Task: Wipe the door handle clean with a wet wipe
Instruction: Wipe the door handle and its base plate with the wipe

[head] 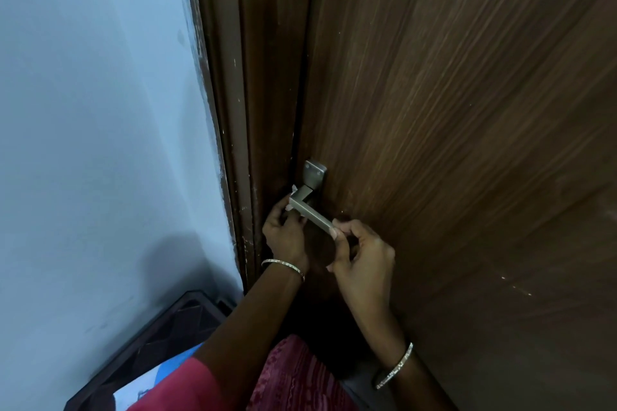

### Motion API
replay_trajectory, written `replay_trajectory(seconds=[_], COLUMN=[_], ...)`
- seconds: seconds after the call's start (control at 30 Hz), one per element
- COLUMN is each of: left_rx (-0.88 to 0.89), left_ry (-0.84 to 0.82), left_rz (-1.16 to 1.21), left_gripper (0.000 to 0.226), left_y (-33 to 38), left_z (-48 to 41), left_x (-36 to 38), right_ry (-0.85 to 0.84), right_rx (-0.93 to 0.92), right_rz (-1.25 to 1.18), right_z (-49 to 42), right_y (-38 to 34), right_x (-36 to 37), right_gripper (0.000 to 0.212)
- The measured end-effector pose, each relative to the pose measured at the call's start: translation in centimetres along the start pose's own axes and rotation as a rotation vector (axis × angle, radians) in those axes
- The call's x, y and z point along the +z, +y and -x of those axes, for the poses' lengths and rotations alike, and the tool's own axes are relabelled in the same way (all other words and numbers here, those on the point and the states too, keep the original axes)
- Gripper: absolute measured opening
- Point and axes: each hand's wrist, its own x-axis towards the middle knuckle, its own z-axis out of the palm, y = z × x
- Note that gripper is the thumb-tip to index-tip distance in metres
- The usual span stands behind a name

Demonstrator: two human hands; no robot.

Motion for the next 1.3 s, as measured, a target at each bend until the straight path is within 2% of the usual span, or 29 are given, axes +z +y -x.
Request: replay_trajectory(seconds=[0.13, 0.23, 0.33, 0.43, 0.63, 0.73, 0.8, 0.9, 1.1, 1.3], left_rx=[0.310, 0.400, 0.331, 0.164, -0.090, -0.230, -0.248, -0.250, -0.227, -0.171], left_ry=[-0.107, 0.009, 0.090, 0.115, 0.093, 0.022, 0.024, 0.062, -0.026, -0.108], left_rz=[-0.263, -0.376, -0.372, -0.230, -0.006, 0.161, 0.226, 0.195, 0.193, 0.137], left_gripper=[0.035, 0.034, 0.031, 0.027, 0.020, 0.023, 0.022, 0.021, 0.016, 0.031], left_y=[0.4, 0.1, -1.0, -1.3, -0.3, 0.4, 1.0, 1.0, 1.1, 1.0], left_z=[0.2, -0.1, -1.2, -1.4, -1.0, -0.5, 0.3, 1.0, 1.6, 1.6], left_x=[-0.6, -0.3, -0.4, -0.1, 0.5, 0.3, 0.6, 0.8, 0.7, 0.5], right_ry=[0.004, 0.018, 0.034, 0.047, 0.079, 0.091, 0.087, 0.083, 0.077, 0.081], right_rx=[0.001, -0.010, -0.031, -0.041, -0.032, -0.035, -0.029, -0.027, -0.021, -0.011], right_rz=[0.011, 0.013, 0.024, 0.034, 0.050, 0.073, 0.071, 0.074, 0.085, 0.080], right_z=[0.1, 0.2, 0.3, 0.3, 0.5, 0.5, 0.5, 0.5, 0.5, 0.6], right_y=[0.0, -0.1, -0.2, -0.3, -0.9, -1.2, -1.3, -1.3, -1.3, -1.2], right_x=[0.1, 0.1, 0.3, 0.4, 0.5, 0.3, 0.2, 0.3, 0.3, 0.4], right_gripper=[0.007, 0.006, 0.005, 0.005, 0.009, 0.010, 0.010, 0.010, 0.009, 0.010])
